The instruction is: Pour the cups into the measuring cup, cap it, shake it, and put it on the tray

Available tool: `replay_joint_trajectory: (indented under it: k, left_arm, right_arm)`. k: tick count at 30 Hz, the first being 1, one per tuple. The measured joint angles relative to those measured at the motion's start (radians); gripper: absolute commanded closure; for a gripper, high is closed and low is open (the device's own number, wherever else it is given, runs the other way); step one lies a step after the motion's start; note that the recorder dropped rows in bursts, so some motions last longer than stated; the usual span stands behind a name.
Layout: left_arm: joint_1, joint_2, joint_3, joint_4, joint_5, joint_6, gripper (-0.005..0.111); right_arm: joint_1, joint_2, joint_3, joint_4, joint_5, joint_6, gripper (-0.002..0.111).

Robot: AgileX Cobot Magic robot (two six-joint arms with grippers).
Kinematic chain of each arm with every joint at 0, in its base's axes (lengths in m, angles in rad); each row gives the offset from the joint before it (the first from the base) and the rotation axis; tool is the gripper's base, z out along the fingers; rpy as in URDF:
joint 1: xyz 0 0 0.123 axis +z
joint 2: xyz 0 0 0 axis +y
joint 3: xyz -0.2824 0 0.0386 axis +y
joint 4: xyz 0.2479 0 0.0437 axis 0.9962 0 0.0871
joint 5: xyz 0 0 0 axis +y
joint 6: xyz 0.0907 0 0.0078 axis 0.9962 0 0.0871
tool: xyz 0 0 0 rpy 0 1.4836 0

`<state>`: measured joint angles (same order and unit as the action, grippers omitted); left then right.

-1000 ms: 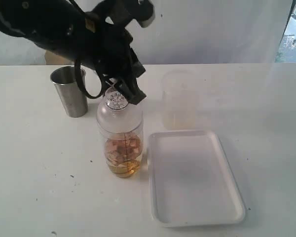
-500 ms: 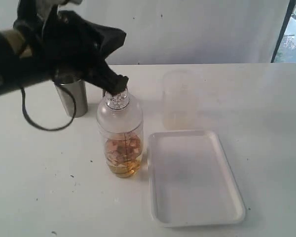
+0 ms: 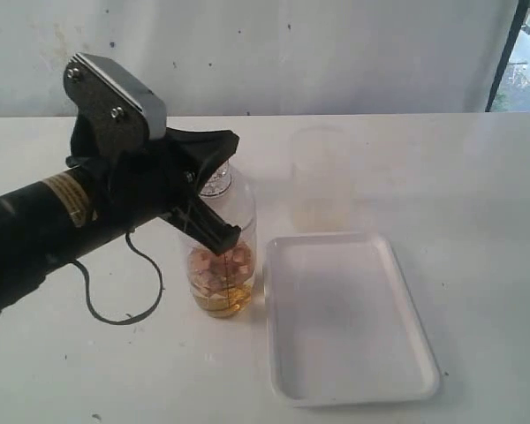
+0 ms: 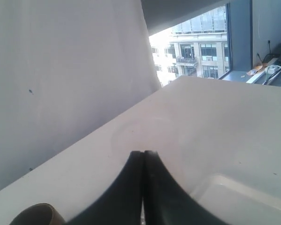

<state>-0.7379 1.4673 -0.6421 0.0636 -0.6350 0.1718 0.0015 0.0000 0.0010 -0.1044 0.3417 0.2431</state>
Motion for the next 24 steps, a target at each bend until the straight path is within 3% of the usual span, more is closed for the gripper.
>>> replay_joint_trajectory:
  k: [15,24]
  left_arm:
    - [0.000,0.050,-0.012,0.001,-0.041,-0.007,0.107]
    - [0.000,-0.063,-0.012,0.001,-0.036,-0.008,0.107]
  right_arm:
    - [0.000,0.000,0.000,0.000,0.000,0.000,0.108]
    - [0.000,0.000,0.000,0.000,0.000,0.000,0.108]
